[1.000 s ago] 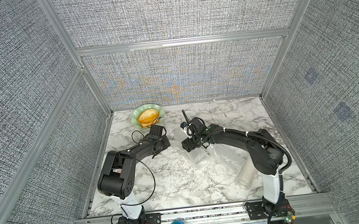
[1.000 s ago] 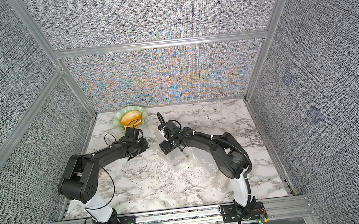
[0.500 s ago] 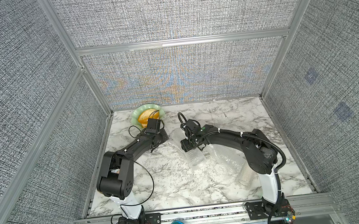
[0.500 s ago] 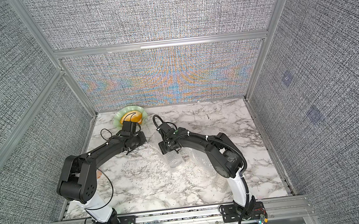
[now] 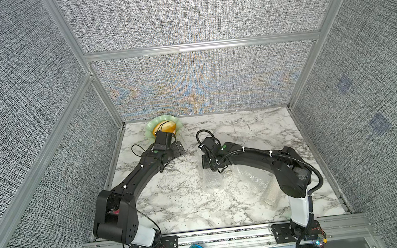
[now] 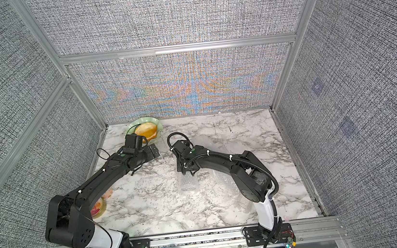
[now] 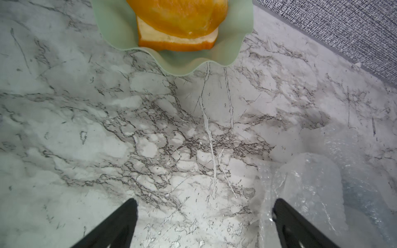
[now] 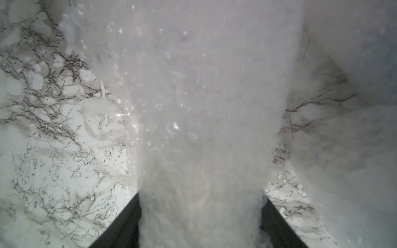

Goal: Unwrap the vase from the bubble wrap
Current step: Unwrap the bubble wrap at the center of the board.

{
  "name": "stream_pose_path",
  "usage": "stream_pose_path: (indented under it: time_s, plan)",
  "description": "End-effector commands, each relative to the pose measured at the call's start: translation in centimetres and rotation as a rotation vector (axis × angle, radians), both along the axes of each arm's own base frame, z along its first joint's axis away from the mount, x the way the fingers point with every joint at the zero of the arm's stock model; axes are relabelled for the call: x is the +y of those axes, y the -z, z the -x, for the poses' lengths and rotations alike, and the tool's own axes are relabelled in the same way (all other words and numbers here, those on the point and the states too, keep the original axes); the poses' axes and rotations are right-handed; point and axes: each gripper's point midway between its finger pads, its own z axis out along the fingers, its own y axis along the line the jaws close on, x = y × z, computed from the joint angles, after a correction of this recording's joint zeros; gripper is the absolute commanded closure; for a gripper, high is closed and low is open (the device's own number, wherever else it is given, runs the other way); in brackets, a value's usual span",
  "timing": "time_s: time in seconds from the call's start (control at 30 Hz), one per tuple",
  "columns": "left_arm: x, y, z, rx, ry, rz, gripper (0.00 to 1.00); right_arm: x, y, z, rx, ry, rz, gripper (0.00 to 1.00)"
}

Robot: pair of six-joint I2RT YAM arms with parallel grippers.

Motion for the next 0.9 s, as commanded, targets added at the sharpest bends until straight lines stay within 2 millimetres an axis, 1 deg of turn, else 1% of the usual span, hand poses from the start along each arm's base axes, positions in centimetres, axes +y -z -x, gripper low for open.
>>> stream_pose_path:
  time_s: [0.0, 0.13, 0.3, 0.5, 0.57, 0.67, 0.8, 0.87]
  plan:
    - [-0.8, -0.9, 1.2, -0.025, 0.065, 0.033, 0.01, -0.8, -0.2, 0.0, 0.014, 0.139, -0.033, 0.44]
    - [-2.3, -2.2, 3.1, -0.105, 0.170, 0.096, 0.04, -0.5, -0.3, 0.4, 0.045, 0.225, -0.108, 0.44]
    - [-5.4, -2.0, 6.4, -0.176, 0.337, 0.180, 0.09, -0.1, 0.1, 1.0, 0.098, 0.322, -0.188, 0.43]
    - [-8.9, -1.2, 9.8, -0.238, 0.506, 0.201, 0.09, 0.2, 1.2, 2.0, 0.169, 0.378, -0.235, 0.43]
    - [-9.6, -0.9, 10.8, -0.244, 0.551, 0.193, 0.09, 0.4, 1.5, 2.2, 0.188, 0.385, -0.245, 0.43]
    - [-10.5, -1.0, 12.0, -0.265, 0.607, 0.190, 0.09, 0.6, 1.6, 2.2, 0.198, 0.384, -0.258, 0.43]
    - [-11.1, -0.6, 13.3, -0.278, 0.660, 0.165, 0.12, 0.4, 2.2, 2.3, 0.220, 0.392, -0.254, 0.43]
    - [-11.1, -0.4, 13.8, -0.280, 0.676, 0.145, 0.15, 0.3, 2.6, 2.4, 0.233, 0.398, -0.255, 0.44]
